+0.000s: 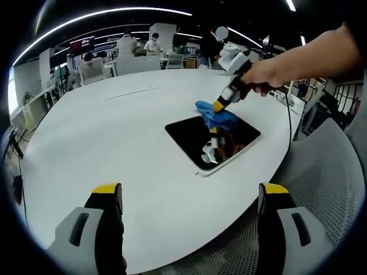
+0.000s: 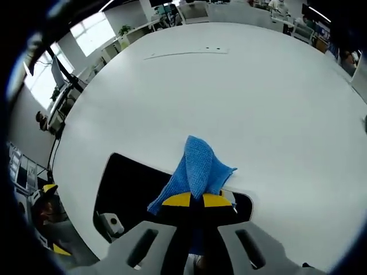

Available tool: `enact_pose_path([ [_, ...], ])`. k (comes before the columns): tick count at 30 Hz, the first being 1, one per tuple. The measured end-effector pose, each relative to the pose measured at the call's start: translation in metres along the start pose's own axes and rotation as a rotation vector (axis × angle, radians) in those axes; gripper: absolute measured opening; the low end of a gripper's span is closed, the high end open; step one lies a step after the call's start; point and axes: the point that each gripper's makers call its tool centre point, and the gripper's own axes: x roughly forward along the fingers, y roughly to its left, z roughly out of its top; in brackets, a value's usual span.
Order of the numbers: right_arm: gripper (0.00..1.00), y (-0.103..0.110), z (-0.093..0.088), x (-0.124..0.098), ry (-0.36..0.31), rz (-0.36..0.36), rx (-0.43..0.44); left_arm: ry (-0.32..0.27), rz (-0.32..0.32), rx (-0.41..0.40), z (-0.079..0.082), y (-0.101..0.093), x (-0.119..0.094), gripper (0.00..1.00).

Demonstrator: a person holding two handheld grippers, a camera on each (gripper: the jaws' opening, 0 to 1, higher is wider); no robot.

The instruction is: Wipe the mirror surface with the cleaning cloth until all visible marks leave the cleaned area.

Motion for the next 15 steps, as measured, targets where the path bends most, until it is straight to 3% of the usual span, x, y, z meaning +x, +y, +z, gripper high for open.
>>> enact_pose_path([
  [15, 0.0, 0.011, -0.017, -0.011, -0.01, 0.005, 0.018, 0.0, 0.004, -0.003, 0.0, 0.0, -0.001, 0.99],
])
